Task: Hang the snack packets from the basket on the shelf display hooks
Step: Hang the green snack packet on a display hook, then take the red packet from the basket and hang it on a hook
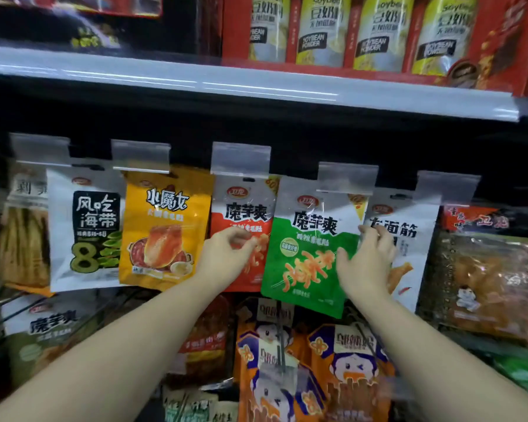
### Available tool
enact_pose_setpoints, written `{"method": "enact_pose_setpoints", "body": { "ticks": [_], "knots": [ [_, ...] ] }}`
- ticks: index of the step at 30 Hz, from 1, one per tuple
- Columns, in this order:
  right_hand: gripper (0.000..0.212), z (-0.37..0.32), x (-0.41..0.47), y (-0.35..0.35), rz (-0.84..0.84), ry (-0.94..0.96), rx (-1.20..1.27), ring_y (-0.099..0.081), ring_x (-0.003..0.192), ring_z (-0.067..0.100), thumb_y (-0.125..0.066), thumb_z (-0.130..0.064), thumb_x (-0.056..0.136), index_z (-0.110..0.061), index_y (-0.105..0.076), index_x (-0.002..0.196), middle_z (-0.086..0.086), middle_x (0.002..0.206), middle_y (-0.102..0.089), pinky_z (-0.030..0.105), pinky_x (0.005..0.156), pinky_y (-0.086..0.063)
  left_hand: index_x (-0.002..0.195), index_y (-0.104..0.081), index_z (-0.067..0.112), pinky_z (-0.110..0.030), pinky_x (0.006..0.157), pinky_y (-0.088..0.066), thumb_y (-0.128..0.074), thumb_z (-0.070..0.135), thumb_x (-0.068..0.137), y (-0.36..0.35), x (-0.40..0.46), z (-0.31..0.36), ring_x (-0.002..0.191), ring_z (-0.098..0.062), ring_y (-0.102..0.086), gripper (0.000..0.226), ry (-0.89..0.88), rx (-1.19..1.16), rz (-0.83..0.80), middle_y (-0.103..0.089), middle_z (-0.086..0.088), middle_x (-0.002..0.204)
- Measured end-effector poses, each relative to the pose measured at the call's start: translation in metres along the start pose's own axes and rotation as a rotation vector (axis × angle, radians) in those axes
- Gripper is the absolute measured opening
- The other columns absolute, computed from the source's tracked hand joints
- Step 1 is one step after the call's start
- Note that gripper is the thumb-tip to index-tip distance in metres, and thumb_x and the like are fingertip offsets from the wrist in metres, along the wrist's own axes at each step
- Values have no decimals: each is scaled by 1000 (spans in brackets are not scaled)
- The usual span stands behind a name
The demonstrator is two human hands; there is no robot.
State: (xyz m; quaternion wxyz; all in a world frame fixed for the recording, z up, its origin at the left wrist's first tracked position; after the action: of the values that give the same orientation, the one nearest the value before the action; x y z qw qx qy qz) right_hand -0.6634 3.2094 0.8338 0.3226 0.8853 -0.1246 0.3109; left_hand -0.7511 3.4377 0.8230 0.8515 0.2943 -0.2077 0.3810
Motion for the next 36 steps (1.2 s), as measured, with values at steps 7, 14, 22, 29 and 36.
{"method": "enact_pose_setpoints", "body": {
  "ticks": [7,14,22,29,36],
  "knots": [
    [39,-48,-61,1,-100,78,-178,-36,126,33,-53,-18,93,-6,-46,128,16,135,-44,40,105,-29,106,-67,22,-31,78,-51,-59,43,90,73,-29,-31,89,-15,-59,27,-8,148,-135,-60,8,93],
    [37,-124,-173,-32,-229,138,-302,-39,123,34,-49,-24,95,-6,-44,127,15,130,-48,43,97,-40,106,-65,27,-38,76,-57,-56,48,91,169,-71,-96,86,-17,-63,27,-56,315,-288,-62,8,91],
    [35,-159,-300,-90,-434,112,-395,-46,117,35,-48,-34,95,-10,-45,121,14,120,-55,42,85,-44,106,-63,33,-28,57,-55,-49,52,92,240,-133,-192,76,-17,-64,28,-88,671,-517,-69,10,90],
    [32,-129,-378,-147,-615,77,-409,-50,110,35,-46,-29,95,-9,-47,120,14,115,-55,42,77,-47,110,-61,28,-27,57,-51,-47,50,95,232,-195,-273,78,-19,-63,30,20,686,-706,-70,7,97],
    [36,-51,-476,-219,-880,-26,-431,-54,107,37,-44,-29,97,-8,-43,125,17,116,-57,34,67,-38,107,-61,34,-35,67,-56,-48,43,93,188,-299,-387,89,-25,-65,21,136,731,-898,-70,2,101]
  ]
}}
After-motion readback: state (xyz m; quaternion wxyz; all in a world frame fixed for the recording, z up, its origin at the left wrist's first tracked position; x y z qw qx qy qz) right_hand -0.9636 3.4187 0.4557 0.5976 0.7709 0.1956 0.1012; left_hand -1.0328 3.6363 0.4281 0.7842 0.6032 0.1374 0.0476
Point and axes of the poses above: each hand's wrist, its own x-axis towards the middle knuckle, its own y-axis out of the back of the hand, z = x × y, the point moved 4 cm from there along x, towards the middle knuckle
